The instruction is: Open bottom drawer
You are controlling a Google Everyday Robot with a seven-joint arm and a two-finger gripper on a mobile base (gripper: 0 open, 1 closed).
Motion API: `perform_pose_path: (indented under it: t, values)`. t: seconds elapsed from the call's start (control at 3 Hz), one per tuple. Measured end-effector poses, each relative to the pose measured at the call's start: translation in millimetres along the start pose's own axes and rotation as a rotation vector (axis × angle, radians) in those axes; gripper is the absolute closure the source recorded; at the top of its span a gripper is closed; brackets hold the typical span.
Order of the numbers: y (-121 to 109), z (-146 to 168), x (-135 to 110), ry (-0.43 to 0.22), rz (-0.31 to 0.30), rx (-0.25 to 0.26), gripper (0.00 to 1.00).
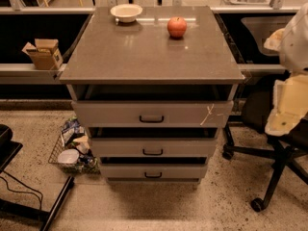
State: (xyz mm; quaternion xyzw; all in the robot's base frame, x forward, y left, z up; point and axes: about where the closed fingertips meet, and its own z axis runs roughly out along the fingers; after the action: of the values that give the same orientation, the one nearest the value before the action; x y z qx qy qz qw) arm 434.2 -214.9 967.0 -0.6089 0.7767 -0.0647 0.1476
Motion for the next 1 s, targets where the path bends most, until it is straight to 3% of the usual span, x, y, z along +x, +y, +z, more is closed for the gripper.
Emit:
perform_pose_path:
  t: [0.67,1.0]
  values:
    - [46.9,75.9,39.0,0.117,-0.119,0.043,0.00]
    - [73.2,140.6,62.8,0.182,-0.191,0.019,0.00]
